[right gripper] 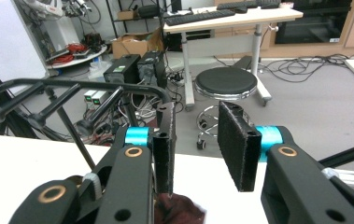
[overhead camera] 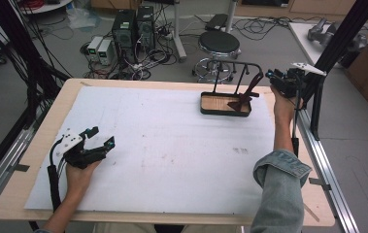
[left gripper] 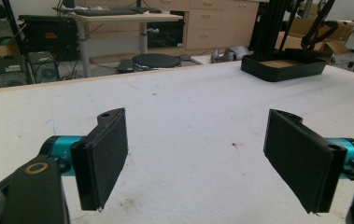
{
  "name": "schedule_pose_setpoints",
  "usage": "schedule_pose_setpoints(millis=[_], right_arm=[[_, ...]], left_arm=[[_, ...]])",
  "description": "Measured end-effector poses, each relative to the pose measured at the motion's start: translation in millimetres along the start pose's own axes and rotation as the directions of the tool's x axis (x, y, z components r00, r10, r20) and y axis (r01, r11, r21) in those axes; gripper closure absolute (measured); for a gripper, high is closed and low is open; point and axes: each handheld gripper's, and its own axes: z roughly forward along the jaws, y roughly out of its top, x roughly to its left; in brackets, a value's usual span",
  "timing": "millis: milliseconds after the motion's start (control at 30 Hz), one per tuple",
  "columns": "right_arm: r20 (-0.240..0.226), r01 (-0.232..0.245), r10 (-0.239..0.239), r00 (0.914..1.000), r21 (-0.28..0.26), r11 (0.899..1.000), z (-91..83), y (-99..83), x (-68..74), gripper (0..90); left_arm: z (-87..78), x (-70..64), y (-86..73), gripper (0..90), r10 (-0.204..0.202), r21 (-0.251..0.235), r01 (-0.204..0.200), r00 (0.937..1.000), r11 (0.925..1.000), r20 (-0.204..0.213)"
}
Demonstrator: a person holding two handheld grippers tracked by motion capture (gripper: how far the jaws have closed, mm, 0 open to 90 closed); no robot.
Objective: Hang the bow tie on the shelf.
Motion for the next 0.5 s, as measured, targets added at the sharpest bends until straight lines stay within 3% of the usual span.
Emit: schedule_pose_setpoints(millis=[267,500], right_arm=[[-0.019,0.002,-0.003,0.9998,-0.032,0.999,-9.7,4.9,-0.3,61.1],[-0.078,0.005,-0.009,0.9969,-0.06,0.998,-24.0,13.5,7.4,45.0]], left_arm=[[0.1,-0.2,0.0,22.1,0.0,-0.001,0.0,1.0,1.0,-0.001],[0.4,0.1,0.0,22.1,-0.002,-0.003,0.002,1.0,1.0,-0.003]])
